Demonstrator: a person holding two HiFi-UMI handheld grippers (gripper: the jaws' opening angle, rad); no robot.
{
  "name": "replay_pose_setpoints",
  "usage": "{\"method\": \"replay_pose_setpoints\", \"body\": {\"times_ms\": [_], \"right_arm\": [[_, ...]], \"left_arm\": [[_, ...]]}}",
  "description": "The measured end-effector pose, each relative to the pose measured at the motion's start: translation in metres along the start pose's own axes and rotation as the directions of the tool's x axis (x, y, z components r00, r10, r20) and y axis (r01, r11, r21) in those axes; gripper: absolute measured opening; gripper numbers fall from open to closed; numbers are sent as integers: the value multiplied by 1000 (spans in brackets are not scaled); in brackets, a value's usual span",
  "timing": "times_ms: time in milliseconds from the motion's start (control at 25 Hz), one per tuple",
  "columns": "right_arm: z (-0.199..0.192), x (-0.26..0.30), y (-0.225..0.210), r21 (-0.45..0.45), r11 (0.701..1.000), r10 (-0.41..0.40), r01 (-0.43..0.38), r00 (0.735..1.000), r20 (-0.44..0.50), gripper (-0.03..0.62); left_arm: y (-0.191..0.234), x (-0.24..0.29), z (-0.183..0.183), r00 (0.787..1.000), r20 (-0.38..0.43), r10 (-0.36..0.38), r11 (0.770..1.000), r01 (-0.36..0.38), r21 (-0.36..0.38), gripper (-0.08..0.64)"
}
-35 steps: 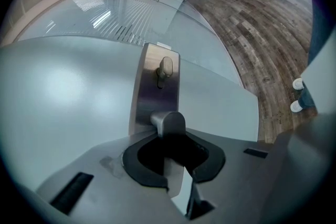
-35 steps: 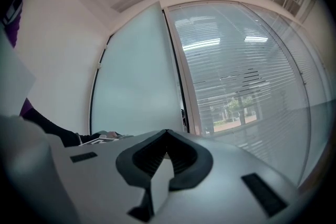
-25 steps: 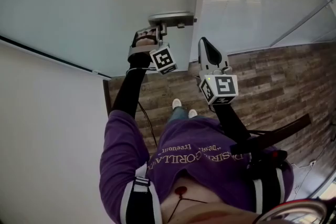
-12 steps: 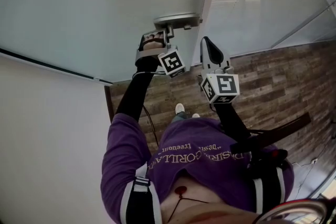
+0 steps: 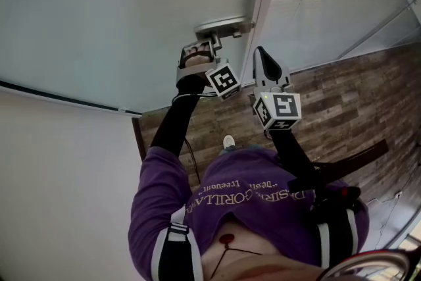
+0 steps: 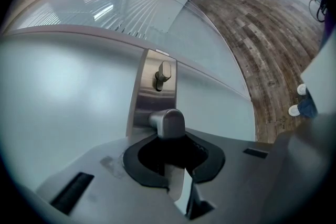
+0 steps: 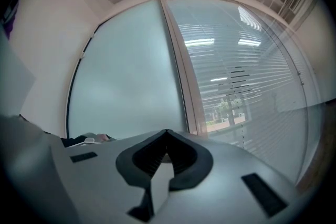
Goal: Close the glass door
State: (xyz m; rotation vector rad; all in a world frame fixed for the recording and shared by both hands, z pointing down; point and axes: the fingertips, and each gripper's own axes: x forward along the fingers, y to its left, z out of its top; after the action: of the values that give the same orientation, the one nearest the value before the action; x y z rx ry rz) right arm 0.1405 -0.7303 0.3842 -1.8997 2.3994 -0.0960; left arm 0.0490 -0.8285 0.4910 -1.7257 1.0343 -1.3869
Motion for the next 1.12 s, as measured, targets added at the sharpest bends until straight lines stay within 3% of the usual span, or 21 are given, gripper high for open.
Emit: {"method": "replay_pose_setpoints", "body": {"times_ms": [1120], "right_arm": [[-9, 26, -19, -16, 999, 48, -48, 999, -26, -3]], "left_arm": [[1, 18, -10, 1000, -26, -4, 999, 3, -39, 34]]}}
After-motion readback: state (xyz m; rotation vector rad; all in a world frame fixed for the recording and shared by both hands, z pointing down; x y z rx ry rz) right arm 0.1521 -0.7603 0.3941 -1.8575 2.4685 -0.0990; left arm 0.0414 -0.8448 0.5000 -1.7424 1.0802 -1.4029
